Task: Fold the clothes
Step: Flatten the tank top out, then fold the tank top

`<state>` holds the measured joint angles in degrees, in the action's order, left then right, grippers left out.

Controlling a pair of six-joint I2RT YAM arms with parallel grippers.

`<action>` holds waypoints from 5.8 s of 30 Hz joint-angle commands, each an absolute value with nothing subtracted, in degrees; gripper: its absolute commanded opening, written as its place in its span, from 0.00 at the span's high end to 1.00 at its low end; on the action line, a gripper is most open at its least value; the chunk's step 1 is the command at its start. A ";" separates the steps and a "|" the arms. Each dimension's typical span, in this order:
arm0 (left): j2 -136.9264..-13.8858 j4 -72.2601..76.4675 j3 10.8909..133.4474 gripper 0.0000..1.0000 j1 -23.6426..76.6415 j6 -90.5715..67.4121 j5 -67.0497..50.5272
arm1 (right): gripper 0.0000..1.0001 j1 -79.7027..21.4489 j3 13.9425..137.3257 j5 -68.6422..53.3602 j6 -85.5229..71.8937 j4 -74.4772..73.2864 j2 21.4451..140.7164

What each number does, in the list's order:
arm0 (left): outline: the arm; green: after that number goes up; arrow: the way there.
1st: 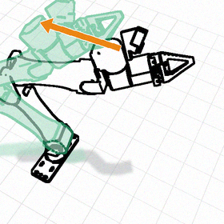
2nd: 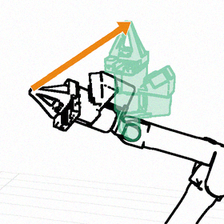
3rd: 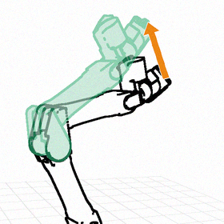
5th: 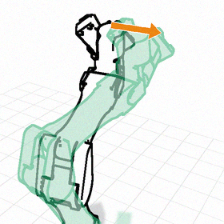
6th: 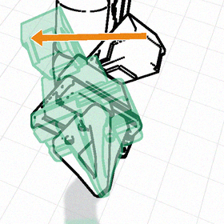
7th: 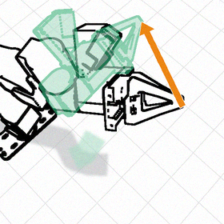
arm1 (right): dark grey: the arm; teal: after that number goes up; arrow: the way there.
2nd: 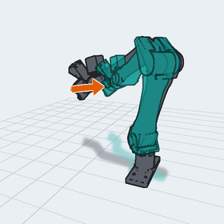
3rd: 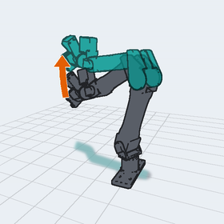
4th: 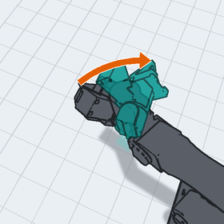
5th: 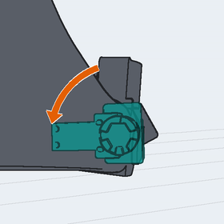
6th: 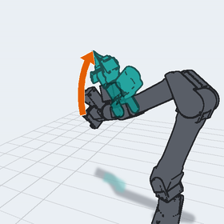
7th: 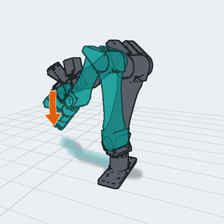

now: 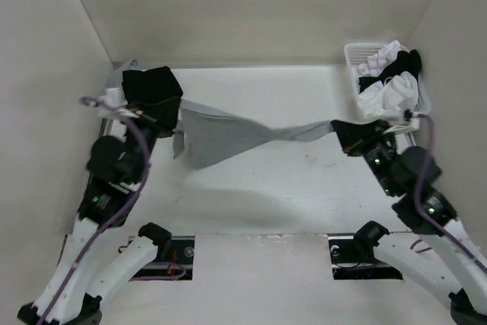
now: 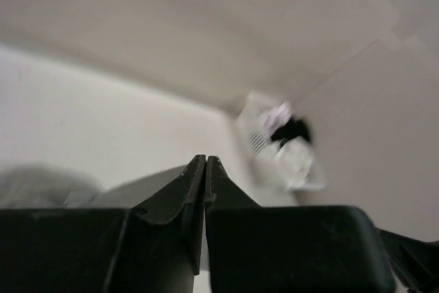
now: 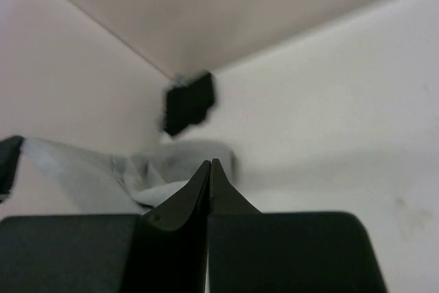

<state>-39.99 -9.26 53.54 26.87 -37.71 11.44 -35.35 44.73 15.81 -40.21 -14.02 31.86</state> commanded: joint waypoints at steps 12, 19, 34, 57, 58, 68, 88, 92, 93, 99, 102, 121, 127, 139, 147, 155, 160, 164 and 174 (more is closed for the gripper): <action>-38.14 -17.14 88.59 1.00 23.95 -33.57 16.26 | 1.00 -60.24 88.15 28.20 -26.11 -14.50 39.37; -41.04 -13.02 75.26 1.00 22.81 -35.77 16.78 | 1.00 -54.03 80.61 30.07 -25.22 -13.54 44.29; -74.87 -3.51 90.40 1.00 9.54 -38.23 13.54 | 1.00 -15.51 105.50 -1.05 -37.44 -12.37 84.35; -35.46 -5.43 42.85 1.00 16.21 -39.55 18.80 | 1.00 -28.59 47.96 6.58 -38.40 -4.48 41.87; -32.90 -7.62 40.02 1.00 16.74 -39.72 19.16 | 1.00 -30.26 43.12 7.37 -39.80 -4.92 39.31; -6.69 -35.49 26.27 1.00 22.88 -51.05 18.01 | 1.00 -54.25 18.20 16.07 -57.11 -19.49 21.63; -78.18 14.41 54.72 1.00 8.22 -45.88 21.45 | 1.00 -20.01 58.22 -2.53 -41.84 10.63 80.37; -104.59 10.46 83.32 0.96 6.72 -42.89 16.52 | 1.00 -14.11 84.27 -6.41 -43.50 6.86 103.87; -109.81 8.02 89.93 0.89 6.55 -42.19 14.78 | 0.97 -13.50 90.20 -7.03 -43.85 4.85 108.93; -113.23 5.52 90.31 0.64 4.70 -44.20 12.39 | 0.58 -12.52 102.76 -7.20 -43.68 -1.67 120.06; -101.99 15.17 71.08 0.65 5.49 -46.14 13.79 | 0.61 -13.75 91.80 -5.72 -41.93 2.71 114.37; -92.98 32.52 33.22 0.58 3.65 -56.95 2.02 | 0.67 -18.94 40.26 -3.25 -46.67 26.36 94.04; -96.32 32.17 33.49 0.60 2.94 -58.36 1.23 | 0.59 -19.29 39.64 -4.22 -48.60 27.07 96.42; -97.03 31.90 32.52 0.72 3.12 -59.15 0.88 | 0.59 -19.29 37.27 -5.88 -52.12 27.51 98.09; -96.68 31.90 32.43 0.78 3.29 -59.15 0.70 | 0.68 -19.12 39.11 -6.33 -53.52 28.04 100.72; -97.21 32.52 32.43 0.89 3.03 -59.41 0.70 | 0.93 -18.76 40.87 -5.98 -54.76 29.79 102.74; -95.19 33.40 32.34 0.97 3.38 -59.15 0.53 | 1.00 -19.11 39.47 -3.87 -53.79 32.60 100.65; -87.48 31.56 29.98 1.00 3.38 -58.98 0.18 | 1.00 -20.52 35.17 -1.94 -51.51 32.35 90.65; -31.78 -6.90 33.29 1.00 5.66 -53.53 1.84 | 1.00 -28.77 34.52 8.77 -39.82 -6.37 36.96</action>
<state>-41.67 7.60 29.15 4.86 -56.45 0.27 -26.02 31.20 2.09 -45.21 9.41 47.07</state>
